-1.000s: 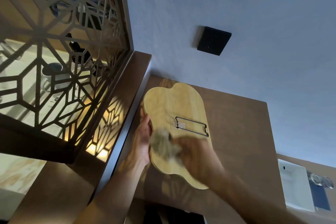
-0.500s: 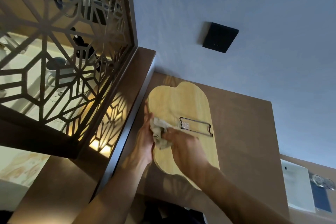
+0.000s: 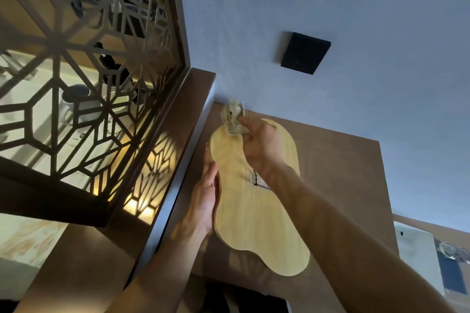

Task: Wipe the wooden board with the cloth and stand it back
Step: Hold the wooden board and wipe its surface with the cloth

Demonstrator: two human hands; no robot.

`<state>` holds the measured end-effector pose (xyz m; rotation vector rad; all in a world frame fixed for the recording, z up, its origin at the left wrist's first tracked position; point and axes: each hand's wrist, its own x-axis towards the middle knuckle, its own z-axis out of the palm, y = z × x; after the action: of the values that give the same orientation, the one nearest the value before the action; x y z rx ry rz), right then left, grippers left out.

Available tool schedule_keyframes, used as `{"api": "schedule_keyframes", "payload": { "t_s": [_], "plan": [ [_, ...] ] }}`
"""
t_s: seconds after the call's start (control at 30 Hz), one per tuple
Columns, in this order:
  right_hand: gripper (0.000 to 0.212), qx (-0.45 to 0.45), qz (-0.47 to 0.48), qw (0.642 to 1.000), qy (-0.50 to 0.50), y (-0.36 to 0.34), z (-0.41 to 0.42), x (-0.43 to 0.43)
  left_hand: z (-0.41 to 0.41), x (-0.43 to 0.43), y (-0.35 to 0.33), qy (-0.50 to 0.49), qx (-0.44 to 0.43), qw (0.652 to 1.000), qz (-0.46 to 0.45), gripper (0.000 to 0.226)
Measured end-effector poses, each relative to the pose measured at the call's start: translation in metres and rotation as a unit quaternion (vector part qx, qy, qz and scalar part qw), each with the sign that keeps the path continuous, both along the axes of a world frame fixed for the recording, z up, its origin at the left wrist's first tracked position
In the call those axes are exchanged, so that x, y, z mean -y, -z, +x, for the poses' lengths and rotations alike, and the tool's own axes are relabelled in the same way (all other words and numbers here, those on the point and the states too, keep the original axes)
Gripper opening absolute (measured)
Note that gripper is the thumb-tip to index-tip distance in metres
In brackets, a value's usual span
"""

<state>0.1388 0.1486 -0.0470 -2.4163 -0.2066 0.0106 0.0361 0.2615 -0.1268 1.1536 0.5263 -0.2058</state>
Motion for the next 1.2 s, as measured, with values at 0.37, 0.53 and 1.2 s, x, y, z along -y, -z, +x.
{"api": "schedule_keyframes", "payload": {
  "t_s": [0.37,0.53,1.2],
  "plan": [
    [0.032,-0.059,-0.051,0.968,-0.239,0.006,-0.171,0.052,-0.002,-0.008,0.020,0.038,0.013,0.990,0.138,0.061],
    [0.038,-0.106,0.053,0.979,-0.164,-0.013,-0.143,0.055,0.006,-0.010,0.020,0.042,0.001,0.995,0.087,0.058],
    [0.046,-0.131,-0.012,0.970,-0.203,-0.005,-0.164,0.052,0.006,-0.008,0.001,0.030,-0.008,0.993,0.114,0.067]
  ]
}}
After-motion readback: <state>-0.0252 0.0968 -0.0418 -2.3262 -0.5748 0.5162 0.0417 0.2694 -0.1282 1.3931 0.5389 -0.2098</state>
